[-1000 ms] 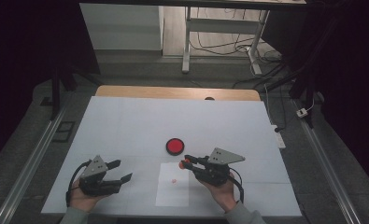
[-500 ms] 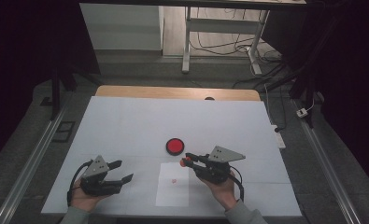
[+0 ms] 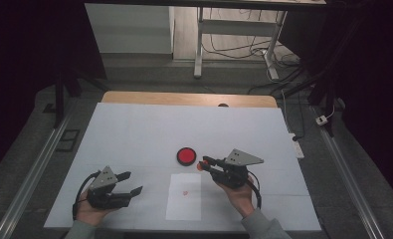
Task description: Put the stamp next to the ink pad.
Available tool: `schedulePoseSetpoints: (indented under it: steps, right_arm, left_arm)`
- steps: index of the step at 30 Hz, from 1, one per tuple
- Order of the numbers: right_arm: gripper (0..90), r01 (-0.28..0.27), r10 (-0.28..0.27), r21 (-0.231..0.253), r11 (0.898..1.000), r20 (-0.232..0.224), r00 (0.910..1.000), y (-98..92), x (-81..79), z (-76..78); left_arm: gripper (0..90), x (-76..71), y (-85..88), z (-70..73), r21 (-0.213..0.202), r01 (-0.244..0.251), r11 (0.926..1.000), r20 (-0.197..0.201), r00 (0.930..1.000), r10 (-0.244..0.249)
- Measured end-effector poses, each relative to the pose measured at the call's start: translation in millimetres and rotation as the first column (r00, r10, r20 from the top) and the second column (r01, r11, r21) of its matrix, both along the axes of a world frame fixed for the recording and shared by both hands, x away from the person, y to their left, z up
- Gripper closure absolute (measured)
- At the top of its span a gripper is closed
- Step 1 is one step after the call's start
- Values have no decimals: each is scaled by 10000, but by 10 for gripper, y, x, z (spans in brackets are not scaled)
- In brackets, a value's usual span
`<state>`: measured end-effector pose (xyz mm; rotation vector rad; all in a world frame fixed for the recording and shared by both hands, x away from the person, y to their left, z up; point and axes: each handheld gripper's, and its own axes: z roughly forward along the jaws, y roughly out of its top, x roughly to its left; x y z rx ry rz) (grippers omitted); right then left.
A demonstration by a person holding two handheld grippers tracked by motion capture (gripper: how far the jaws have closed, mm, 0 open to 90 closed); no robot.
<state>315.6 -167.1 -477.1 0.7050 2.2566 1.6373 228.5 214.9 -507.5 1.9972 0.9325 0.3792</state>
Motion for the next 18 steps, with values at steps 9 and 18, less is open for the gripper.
schedulePoseSetpoints:
  steps: [9,18]
  right_arm:
    - [725,258,-258,-254,9993,-1,9997,1,130,-20]
    - [725,458,-470,-670,9967,-166,9988,26,248,-74]
  left_arm:
    - [317,7,-4,-6,28,41,10000,-92,9999,-41]
    - [316,9,-4,-6,45,54,10000,-104,9999,-54]
